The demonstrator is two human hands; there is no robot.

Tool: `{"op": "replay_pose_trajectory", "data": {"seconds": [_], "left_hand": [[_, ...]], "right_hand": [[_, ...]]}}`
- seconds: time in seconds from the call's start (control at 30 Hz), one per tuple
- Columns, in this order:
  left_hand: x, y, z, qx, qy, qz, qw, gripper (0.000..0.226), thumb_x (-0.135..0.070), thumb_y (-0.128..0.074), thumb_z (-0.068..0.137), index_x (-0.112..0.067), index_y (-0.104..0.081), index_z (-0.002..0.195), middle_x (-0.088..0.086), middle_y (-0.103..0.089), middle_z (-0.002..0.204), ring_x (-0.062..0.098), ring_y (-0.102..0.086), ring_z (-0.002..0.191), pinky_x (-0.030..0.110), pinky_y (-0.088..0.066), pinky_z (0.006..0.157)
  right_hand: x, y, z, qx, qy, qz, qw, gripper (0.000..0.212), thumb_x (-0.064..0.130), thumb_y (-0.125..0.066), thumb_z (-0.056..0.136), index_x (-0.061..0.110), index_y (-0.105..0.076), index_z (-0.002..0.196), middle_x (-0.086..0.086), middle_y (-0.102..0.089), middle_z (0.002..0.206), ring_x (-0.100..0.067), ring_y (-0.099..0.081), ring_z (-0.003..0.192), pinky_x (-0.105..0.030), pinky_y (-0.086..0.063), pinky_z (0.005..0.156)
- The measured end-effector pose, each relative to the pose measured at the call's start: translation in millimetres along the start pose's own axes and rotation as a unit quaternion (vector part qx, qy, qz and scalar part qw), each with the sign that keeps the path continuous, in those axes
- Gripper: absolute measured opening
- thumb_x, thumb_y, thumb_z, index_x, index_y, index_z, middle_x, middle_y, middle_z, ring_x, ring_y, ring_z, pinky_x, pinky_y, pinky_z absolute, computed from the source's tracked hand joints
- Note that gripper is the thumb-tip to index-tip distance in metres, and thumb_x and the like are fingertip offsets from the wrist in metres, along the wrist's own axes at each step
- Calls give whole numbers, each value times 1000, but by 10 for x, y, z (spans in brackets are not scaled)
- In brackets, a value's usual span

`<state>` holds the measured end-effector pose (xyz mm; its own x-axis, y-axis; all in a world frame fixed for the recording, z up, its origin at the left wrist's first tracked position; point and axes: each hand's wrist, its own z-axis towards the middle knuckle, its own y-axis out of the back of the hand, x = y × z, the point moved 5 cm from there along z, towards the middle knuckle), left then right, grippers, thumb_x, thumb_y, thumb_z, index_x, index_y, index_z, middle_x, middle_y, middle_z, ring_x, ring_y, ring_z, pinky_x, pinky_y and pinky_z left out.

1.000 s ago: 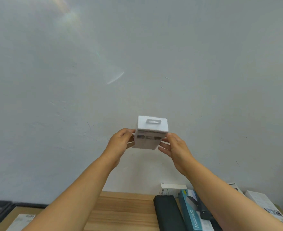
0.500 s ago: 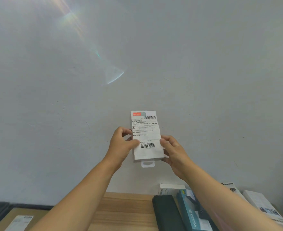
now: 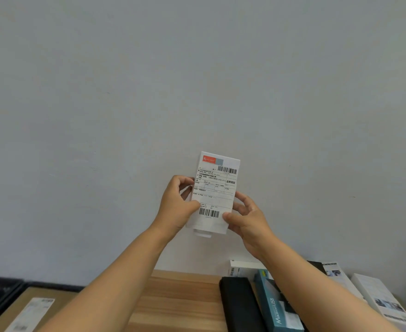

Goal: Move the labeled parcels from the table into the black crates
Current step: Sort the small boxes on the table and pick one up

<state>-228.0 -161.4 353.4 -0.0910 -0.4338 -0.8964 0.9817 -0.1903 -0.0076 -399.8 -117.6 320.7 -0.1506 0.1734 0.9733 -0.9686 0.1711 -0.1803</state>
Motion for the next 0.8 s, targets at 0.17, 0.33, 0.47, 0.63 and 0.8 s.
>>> {"op": "replay_pose_trajectory", "data": {"seconds": [0.17,0.33,0.47,0.63,0.8], "left_hand": [[90,91,-129,-32,23,45,998,41,12,-59,77,-22,-52,99,-10,-61,111,1,-59,105,18,-50,87],[229,289,-390,-82,53,123,988,35,6,-60,80,-20,-56,104,-11,-63,106,-1,-58,101,18,-50,81],[381,553,-647,-125,91,160,975,29,-2,-64,82,-17,-59,106,-10,-64,103,2,-60,95,24,-49,85],[468,943,-978,-147,124,183,964,22,-8,-64,85,-20,-59,102,-11,-65,99,5,-61,94,26,-49,83],[398,1529,-1342,-159,127,189,961,29,-1,-59,85,-20,-62,107,-12,-65,101,3,-61,95,15,-46,77]], "right_hand": [[-158,-19,0,10,-20,7,1000,59,-12,-61,82,22,-49,128,-6,-68,113,-22,-69,98,-45,-55,88],[-416,-141,-41,39,-48,16,998,58,-13,-61,81,22,-50,127,-5,-67,114,-23,-68,100,-46,-55,89],[-662,-352,-115,59,-79,25,995,57,-14,-60,81,20,-50,127,-6,-67,113,-25,-67,102,-46,-54,89],[-919,-713,-282,77,-112,28,990,59,-14,-61,81,16,-48,129,-10,-66,115,-26,-67,100,-42,-55,82],[-1060,-1313,-557,110,-133,25,985,57,-15,-59,82,16,-47,128,-12,-65,117,-27,-67,101,-37,-57,74]]}}
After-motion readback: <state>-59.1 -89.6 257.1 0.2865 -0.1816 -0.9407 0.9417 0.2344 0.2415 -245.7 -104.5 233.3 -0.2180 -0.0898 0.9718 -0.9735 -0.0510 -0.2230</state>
